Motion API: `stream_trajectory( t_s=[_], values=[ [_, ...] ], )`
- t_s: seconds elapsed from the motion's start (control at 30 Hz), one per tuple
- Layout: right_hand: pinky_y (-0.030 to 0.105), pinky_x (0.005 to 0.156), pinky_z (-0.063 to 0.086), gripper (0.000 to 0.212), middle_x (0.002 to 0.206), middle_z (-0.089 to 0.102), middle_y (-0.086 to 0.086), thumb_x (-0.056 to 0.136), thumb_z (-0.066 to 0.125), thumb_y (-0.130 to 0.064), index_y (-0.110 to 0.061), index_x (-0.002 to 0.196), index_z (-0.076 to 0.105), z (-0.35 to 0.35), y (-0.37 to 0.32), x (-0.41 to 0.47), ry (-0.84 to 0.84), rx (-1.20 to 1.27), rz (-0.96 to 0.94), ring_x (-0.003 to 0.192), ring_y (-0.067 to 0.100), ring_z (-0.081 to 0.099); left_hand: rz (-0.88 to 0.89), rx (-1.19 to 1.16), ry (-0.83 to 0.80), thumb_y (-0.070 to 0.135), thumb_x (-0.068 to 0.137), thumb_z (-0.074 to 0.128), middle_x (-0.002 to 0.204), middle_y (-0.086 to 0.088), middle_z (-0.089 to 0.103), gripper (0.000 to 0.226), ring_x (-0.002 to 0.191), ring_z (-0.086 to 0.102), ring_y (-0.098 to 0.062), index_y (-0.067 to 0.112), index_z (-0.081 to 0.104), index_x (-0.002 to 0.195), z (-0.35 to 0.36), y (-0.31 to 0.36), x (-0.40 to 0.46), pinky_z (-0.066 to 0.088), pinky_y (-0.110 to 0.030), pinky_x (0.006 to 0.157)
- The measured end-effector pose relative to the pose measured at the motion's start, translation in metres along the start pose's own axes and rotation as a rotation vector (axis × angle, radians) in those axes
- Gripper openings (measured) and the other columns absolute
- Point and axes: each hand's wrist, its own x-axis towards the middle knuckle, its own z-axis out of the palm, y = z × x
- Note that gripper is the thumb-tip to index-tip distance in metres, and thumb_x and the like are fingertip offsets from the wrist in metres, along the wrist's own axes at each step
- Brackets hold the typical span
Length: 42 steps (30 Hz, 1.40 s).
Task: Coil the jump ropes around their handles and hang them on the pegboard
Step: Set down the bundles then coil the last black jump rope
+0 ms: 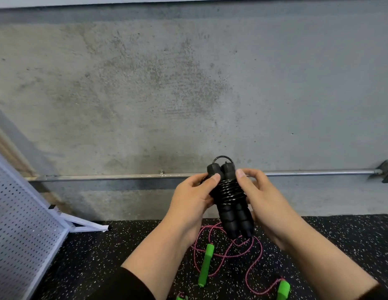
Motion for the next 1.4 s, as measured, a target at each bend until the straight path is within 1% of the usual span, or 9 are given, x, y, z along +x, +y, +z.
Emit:
stream_trajectory(
  t_s=[0.13,0.27,0.5,0.63,0.73,0.83,0.9,1.0,1.4],
  values=[
    [0.038,0.081,0.061,0.033,0.110,0.076,0.004,0.099,0.059,-0.042,-0.017,0.119,0.068,0.012,0.001,-0.001,-0.124,0.218,0.167,0.098,0.016,0.074,0.008,0.057,0.009,0.022,0.095,0.070,0.104,-0.007,0.077,0.021,0.090,0.071,-0.016,0.008,0.076,0.109,-0.011,-0.006,0.002,0.055,-0.026,0.079],
    [0.048,0.074,0.062,0.030,0.112,0.074,0.016,0.099,0.063,-0.030,-0.006,0.117,0.067,0.023,0.008,0.001,-0.143,0.291,0.228,0.098,0.026,0.075,-0.068,0.081,0.039,0.030,0.096,0.069,0.092,-0.003,0.076,0.033,0.087,0.072,-0.018,0.002,0.070,0.113,-0.031,-0.004,0.003,0.056,-0.030,0.078],
    [0.057,0.075,0.061,0.035,0.107,0.076,0.016,0.096,0.067,-0.034,-0.005,0.116,0.066,0.068,0.038,-0.003,-0.156,0.316,0.351,0.095,0.035,0.075,-0.165,0.236,0.043,0.028,0.094,0.072,0.105,-0.007,0.073,0.028,0.089,0.068,-0.022,0.009,0.067,0.113,-0.074,-0.012,-0.009,0.055,-0.035,0.079],
    [0.050,0.087,0.060,0.040,0.113,0.075,0.009,0.092,0.070,-0.045,-0.013,0.116,0.070,0.101,0.062,-0.004,-0.193,0.224,0.394,0.098,0.024,0.071,-0.163,0.303,0.124,0.026,0.092,0.075,0.112,-0.009,0.073,0.036,0.091,0.069,-0.024,0.009,0.064,0.122,-0.110,-0.021,-0.015,0.054,-0.037,0.081],
    [0.045,0.089,0.061,0.041,0.116,0.074,0.012,0.093,0.071,-0.038,-0.007,0.119,0.068,0.126,0.078,-0.006,-0.250,0.257,0.458,0.106,0.027,0.071,-0.213,0.345,0.171,0.029,0.090,0.077,0.116,-0.011,0.072,0.046,0.098,0.069,-0.028,0.007,0.062,0.128,-0.143,-0.028,-0.023,0.055,-0.042,0.091],
    [0.045,0.090,0.060,0.039,0.116,0.072,0.016,0.095,0.069,-0.035,-0.004,0.119,0.066,0.152,0.090,-0.010,-0.306,0.235,0.491,0.108,0.030,0.070,-0.248,0.364,0.211,0.031,0.089,0.078,0.110,-0.010,0.074,0.040,0.098,0.068,-0.027,0.007,0.066,0.119,-0.172,-0.037,-0.031,0.054,-0.042,0.095],
    [0.046,0.090,0.060,0.039,0.116,0.072,0.016,0.095,0.069,-0.034,-0.004,0.119,0.065,0.169,0.099,-0.011,-0.334,0.213,0.510,0.107,0.032,0.070,-0.261,0.351,0.252,0.029,0.091,0.076,0.101,-0.008,0.074,0.032,0.089,0.067,-0.024,0.006,0.067,0.111,-0.187,-0.044,-0.037,0.053,-0.040,0.093],
    [0.049,0.092,0.059,0.040,0.119,0.071,0.015,0.093,0.071,-0.037,-0.006,0.118,0.066,0.192,0.118,-0.013,-0.353,0.156,0.532,0.106,0.033,0.070,-0.282,0.340,0.307,0.031,0.092,0.075,0.104,-0.011,0.074,0.041,0.088,0.067,-0.023,0.000,0.066,0.117,-0.214,-0.059,-0.043,0.054,-0.038,0.091],
    [0.033,0.079,0.062,0.037,0.106,0.072,0.010,0.095,0.071,-0.030,-0.005,0.121,0.064,0.240,0.206,-0.020,-0.339,0.064,0.653,0.097,0.024,0.071,-0.479,0.324,0.435,0.037,0.095,0.070,0.098,-0.008,0.071,0.032,0.081,0.064,-0.020,0.009,0.068,0.113,-0.282,-0.146,-0.055,0.052,-0.026,0.059]
  ],
)
